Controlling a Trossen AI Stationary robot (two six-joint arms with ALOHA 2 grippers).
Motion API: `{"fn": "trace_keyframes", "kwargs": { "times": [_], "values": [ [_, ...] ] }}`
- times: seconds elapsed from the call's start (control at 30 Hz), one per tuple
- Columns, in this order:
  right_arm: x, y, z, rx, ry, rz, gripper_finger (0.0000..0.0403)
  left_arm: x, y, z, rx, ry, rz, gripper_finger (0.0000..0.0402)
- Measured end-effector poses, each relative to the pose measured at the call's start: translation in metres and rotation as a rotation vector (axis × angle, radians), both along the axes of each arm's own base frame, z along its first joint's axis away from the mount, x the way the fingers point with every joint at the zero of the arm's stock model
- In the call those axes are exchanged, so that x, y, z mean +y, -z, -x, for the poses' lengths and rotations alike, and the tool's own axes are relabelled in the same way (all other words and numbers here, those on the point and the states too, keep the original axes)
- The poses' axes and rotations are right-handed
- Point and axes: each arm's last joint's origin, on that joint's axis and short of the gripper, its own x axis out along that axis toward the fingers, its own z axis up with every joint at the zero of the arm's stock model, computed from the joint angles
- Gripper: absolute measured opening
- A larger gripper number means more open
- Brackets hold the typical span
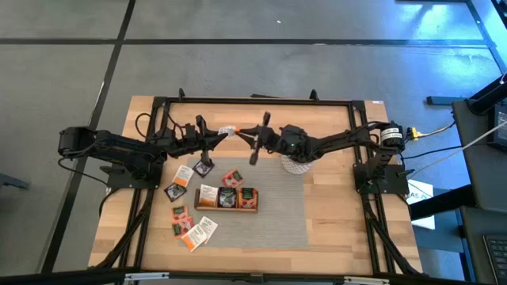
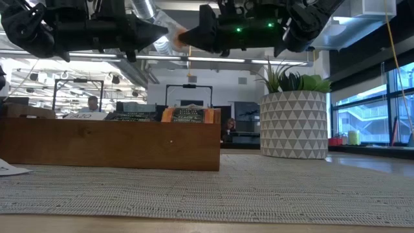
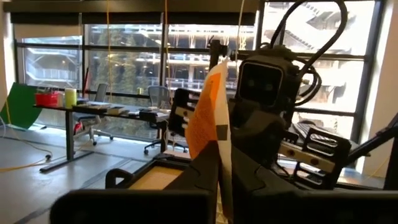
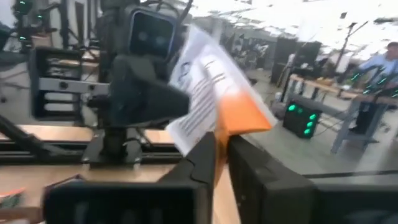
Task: Pick & Place Tea
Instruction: Put the white tea bag into the left section of the wooden organizer
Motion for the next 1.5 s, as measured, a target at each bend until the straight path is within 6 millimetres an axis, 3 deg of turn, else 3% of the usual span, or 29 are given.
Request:
{"fn": "trace_keyframes", "kwargs": {
  "times": [0.23, 0.37, 0.47, 0.63, 0.77, 0.93, 1.2, 1.5],
  "values": [
    [-0.003, 0.007, 0.004, 0.133, 0.064, -0.064, 0.0157, 0.0, 0.0, 0.0, 0.0, -0.005, 0.0, 0.0007],
    [-0.011, -0.002, 0.016, 0.195, 0.23, -0.152, 0.0218, 0.0, 0.003, -0.001, 0.034, 0.04, 0.01, 0.0003],
    [-0.013, -0.013, 0.028, 0.266, 0.176, -0.183, 0.0241, 0.002, 0.009, -0.002, 0.089, 0.103, 0.056, 0.0005],
    [-0.009, -0.036, 0.044, 0.301, -0.122, -0.166, 0.0245, 0.011, 0.011, -0.012, 0.272, 0.243, 0.206, 0.0002],
    [-0.007, -0.054, 0.05, 0.222, -0.181, -0.152, 0.0243, 0.013, 0.014, -0.021, 0.551, 0.307, 0.319, 0.0004],
    [-0.007, -0.049, 0.047, 0.328, -0.197, -0.206, 0.0237, 0.006, 0.001, -0.034, 0.754, 0.342, 0.321, 0.0003],
    [-0.005, -0.028, 0.027, 0.41, -0.334, -0.326, 0.0201, -0.003, -0.015, -0.053, 0.799, 0.397, 0.257, 0.0003],
    [-0.004, -0.011, 0.013, 0.453, -0.383, -0.378, 0.0181, -0.003, -0.01, -0.058, 0.821, 0.378, 0.274, 0.0003]
  ]
}}
